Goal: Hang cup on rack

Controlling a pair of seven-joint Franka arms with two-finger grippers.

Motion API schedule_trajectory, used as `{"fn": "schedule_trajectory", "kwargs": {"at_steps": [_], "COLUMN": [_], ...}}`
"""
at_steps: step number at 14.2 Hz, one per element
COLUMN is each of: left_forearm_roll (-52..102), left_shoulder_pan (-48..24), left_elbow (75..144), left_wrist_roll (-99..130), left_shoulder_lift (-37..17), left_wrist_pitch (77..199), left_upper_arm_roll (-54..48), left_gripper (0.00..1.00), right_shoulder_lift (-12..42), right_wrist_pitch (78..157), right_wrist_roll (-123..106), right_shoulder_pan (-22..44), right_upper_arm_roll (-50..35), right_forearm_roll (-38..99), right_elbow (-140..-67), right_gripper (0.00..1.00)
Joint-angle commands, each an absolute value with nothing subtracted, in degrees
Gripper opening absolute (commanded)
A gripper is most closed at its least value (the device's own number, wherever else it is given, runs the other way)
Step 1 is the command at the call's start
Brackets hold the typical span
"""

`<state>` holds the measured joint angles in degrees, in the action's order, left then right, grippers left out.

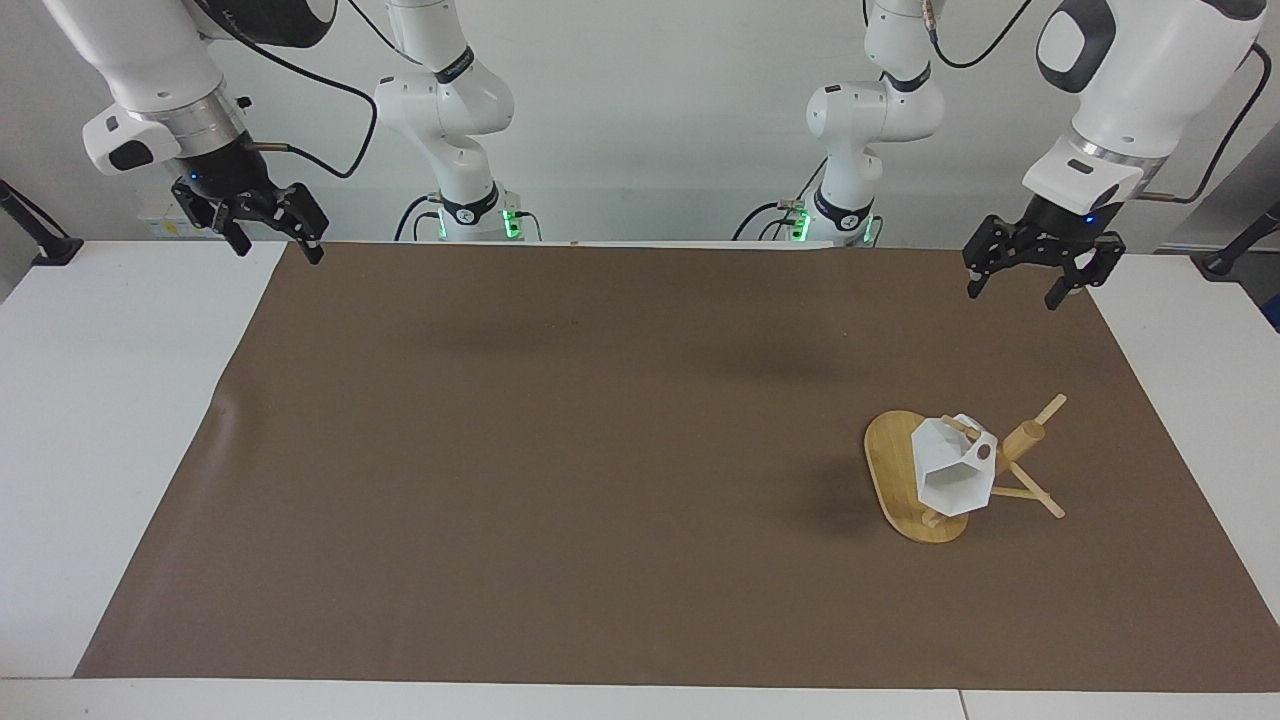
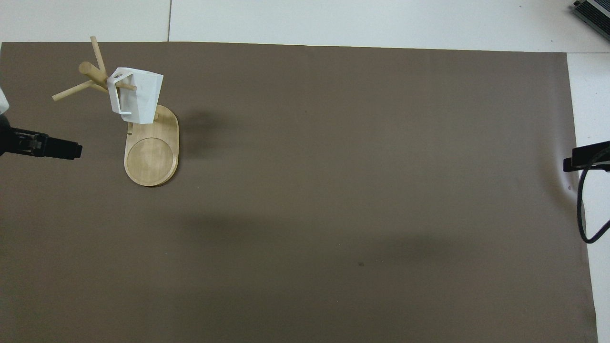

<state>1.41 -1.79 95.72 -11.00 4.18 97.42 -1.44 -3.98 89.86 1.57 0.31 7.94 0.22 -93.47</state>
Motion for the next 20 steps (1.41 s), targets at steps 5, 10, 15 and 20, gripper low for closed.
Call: {"fn": "schedule_trajectory", "kwargs": {"at_steps": [5, 10, 15, 20], "left_forearm_roll": [-0.3, 0.2, -0.2, -0.2], "left_shoulder_pan": [-1.6, -1.5, -1.4, -1.4], "left_elbow": [82.5, 86.3, 87.9, 90.1], "left_wrist_roll": [-11.7, -11.6, -11.4, -11.0], "left_shoulder_lift": [-1.8, 0.8, 1.7, 2.8], "left_wrist_pitch": [85.0, 85.4, 84.8, 85.3], "left_upper_arm_roll": [-1.9, -1.8, -1.5, -1.5], "left_gripper": [1.0, 1.0, 1.0, 1.0], "right_shoulder_lift": [-3.9, -3.9, -3.8, -3.8], "right_wrist_pitch": [88.9, 88.9, 88.9, 88.9], "right_wrist_roll": [0.7, 0.7, 0.7, 0.7], "right_shoulder_pan": [-0.1, -0.1, -0.1, -0.1], "right_upper_arm_roll": [7.7, 7.7, 7.8, 7.7], "right_forearm_roll": [0.1, 0.1, 0.1, 0.1], "right_elbow": [-93.0, -92.9, -93.0, -92.9], "right_gripper": [1.0, 1.0, 1.0, 1.0]}}
